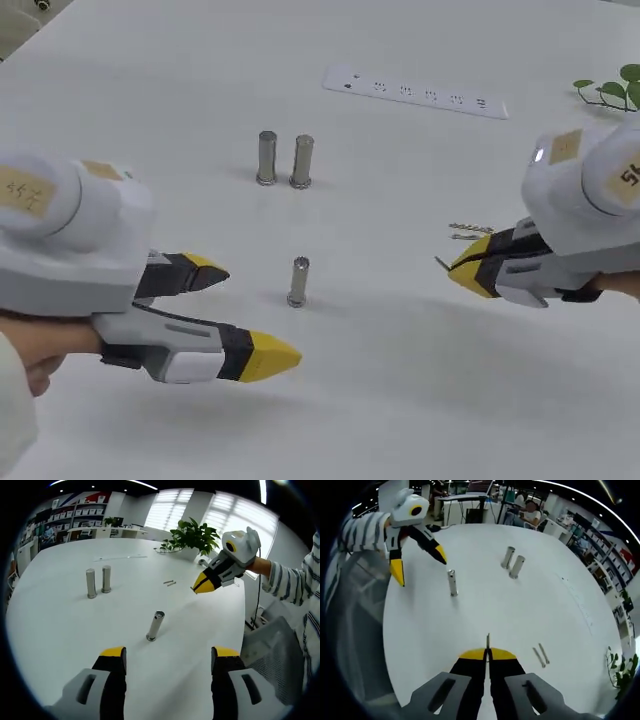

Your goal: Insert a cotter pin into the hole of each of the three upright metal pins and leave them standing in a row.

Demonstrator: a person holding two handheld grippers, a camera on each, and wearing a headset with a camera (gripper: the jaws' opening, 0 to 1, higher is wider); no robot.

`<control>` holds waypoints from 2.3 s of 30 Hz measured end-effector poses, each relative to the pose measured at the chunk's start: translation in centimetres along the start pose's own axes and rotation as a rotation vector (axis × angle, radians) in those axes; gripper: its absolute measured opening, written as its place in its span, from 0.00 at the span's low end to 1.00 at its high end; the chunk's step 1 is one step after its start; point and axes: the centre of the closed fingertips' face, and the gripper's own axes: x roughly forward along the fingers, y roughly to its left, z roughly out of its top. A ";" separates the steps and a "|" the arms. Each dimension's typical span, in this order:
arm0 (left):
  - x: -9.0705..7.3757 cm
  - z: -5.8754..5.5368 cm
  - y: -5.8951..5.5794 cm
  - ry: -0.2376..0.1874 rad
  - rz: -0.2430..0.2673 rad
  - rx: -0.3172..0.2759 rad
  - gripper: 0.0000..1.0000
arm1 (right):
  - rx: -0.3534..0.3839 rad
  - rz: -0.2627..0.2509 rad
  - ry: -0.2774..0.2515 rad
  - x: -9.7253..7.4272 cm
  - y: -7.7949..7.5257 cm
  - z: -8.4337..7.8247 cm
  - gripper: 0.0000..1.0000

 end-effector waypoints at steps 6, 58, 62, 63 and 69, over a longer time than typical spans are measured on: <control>0.3 0.7 -0.2 -0.008 -0.008 -0.019 0.63 | -0.004 -0.054 -0.068 -0.7 0.7 1.3 0.02; 0.9 4.6 -5.2 -0.112 -0.191 -0.221 0.20 | -0.253 -0.023 -0.232 -0.6 7.9 7.7 0.02; 0.9 4.8 -5.7 -0.121 -0.217 -0.239 0.12 | -0.259 -0.022 -0.242 -0.7 8.1 8.0 0.02; 0.9 4.8 -5.7 -0.121 -0.219 -0.240 0.11 | -0.263 -0.024 -0.242 -0.7 8.1 8.0 0.02; 0.9 4.6 -5.7 -0.112 -0.227 -0.260 0.06 | -0.278 -0.024 -0.247 -0.7 8.2 8.2 0.02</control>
